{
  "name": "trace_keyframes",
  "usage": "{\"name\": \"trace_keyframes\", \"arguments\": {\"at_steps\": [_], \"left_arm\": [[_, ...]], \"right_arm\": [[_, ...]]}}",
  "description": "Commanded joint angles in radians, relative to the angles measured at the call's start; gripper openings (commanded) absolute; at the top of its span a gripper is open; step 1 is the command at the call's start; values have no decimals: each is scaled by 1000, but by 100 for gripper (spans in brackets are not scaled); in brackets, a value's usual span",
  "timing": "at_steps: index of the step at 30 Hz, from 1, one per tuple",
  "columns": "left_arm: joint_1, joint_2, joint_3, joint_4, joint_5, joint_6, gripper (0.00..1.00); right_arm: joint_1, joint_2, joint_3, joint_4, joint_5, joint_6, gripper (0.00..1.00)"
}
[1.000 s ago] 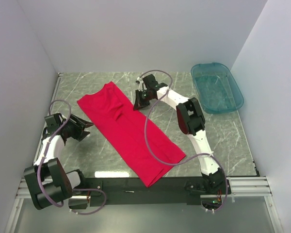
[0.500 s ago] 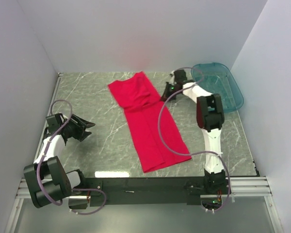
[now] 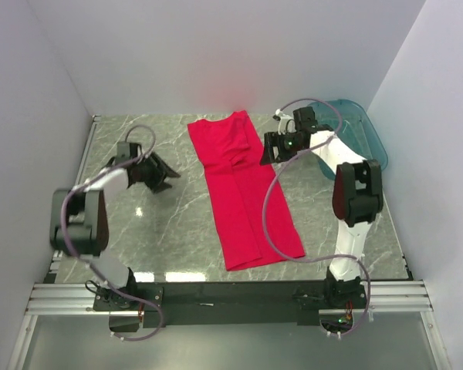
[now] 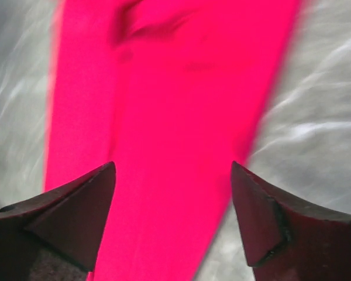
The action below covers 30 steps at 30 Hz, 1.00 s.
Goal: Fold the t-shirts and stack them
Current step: Fold the tshirt
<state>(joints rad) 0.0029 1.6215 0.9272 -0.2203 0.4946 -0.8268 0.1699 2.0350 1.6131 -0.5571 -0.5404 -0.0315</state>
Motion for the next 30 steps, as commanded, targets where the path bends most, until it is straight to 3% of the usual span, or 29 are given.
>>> {"name": "trace_keyframes", "arguments": {"at_steps": [1, 5, 10, 11, 12, 14, 16, 22, 26, 30], "left_arm": [[-49, 173, 168, 15, -73, 17, 58], [-122, 369, 396, -48, -94, 20, 53], [-155, 531, 576, -91, -143, -23, 45], [-158, 546, 596, -96, -154, -31, 44], [-159, 578, 614, -109, -160, -41, 42], [-164, 624, 674, -122, -168, -51, 41], [-167, 650, 726, -136, -172, -58, 40], [-169, 721, 812, -177, -218, -64, 27], [-161, 765, 860, -186, -209, -71, 5], [-146, 758, 871, -172, -223, -69, 1]], "right_arm": [[-3, -166, -102, -119, -269, -320, 87], [-3, -413, -290, -34, -227, -355, 89], [-9, -672, -484, 238, -98, -231, 91], [-24, -682, -514, 262, -102, -191, 91], [-35, -684, -516, 272, -134, -126, 100], [-56, -633, -461, 200, -334, -137, 99], [-66, -595, -434, 117, -401, -157, 99], [-67, -648, -483, 154, -379, -168, 99], [-75, -662, -495, 167, -374, -157, 99], [-79, -665, -498, 158, -365, -168, 98]]}}
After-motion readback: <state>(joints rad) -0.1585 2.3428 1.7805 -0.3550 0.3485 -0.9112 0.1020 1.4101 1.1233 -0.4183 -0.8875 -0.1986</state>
